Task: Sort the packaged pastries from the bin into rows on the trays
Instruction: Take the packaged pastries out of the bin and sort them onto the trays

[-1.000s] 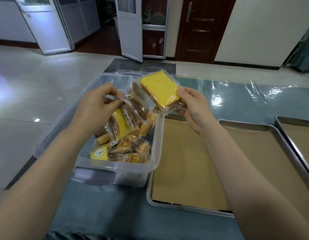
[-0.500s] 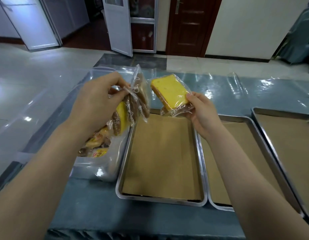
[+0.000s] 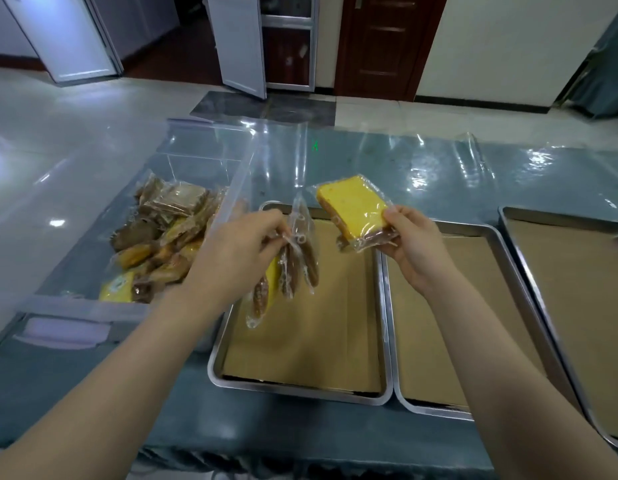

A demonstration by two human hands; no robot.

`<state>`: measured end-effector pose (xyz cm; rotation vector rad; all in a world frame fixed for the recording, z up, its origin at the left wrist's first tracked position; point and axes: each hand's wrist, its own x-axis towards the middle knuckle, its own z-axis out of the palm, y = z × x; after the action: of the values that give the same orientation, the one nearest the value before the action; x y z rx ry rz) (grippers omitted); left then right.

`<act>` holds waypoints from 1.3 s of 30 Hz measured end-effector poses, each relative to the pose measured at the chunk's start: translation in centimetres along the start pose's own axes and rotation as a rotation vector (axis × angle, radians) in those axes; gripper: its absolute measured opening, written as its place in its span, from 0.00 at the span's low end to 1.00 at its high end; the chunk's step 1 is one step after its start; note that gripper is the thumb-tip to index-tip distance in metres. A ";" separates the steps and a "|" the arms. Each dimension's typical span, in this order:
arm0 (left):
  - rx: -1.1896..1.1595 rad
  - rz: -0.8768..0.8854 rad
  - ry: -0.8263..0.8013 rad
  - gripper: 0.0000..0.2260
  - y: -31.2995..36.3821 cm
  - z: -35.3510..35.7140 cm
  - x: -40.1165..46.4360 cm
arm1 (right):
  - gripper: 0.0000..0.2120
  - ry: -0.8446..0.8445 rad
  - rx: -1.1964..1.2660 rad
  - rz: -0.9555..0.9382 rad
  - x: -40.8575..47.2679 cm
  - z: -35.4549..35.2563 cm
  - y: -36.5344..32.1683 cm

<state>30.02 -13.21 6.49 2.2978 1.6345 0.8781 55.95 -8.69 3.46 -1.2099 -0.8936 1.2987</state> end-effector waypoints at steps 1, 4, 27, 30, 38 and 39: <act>0.042 0.014 -0.028 0.01 -0.3 0.6 -0.4 | 0.04 0.000 -0.010 0.014 0.0 -0.2 0.6; 0.192 0.065 -0.094 0.02 -1.3 1.8 -1.2 | 0.05 0.005 -0.024 0.057 -0.2 -0.6 2.1; 0.873 0.290 -0.890 0.23 -1.8 14.2 -7.4 | 0.08 0.032 -0.108 0.217 -0.7 -3.5 7.7; 0.849 0.198 -0.813 0.26 -2.0 14.1 -7.0 | 0.08 0.045 -0.101 0.220 -0.8 -4.6 7.8; 0.756 0.051 -0.710 0.15 0.9 10.6 -3.6 | 0.07 0.045 -0.070 0.239 -1.0 -6.8 8.1; 0.753 0.039 -0.681 0.15 1.1 10.5 -3.2 | 0.07 0.044 -0.065 0.240 -1.1 -7.2 8.1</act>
<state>36.14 -14.67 -2.60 2.6065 1.7315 -0.6080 61.05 -11.78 -5.66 -1.4257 -0.7812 1.4356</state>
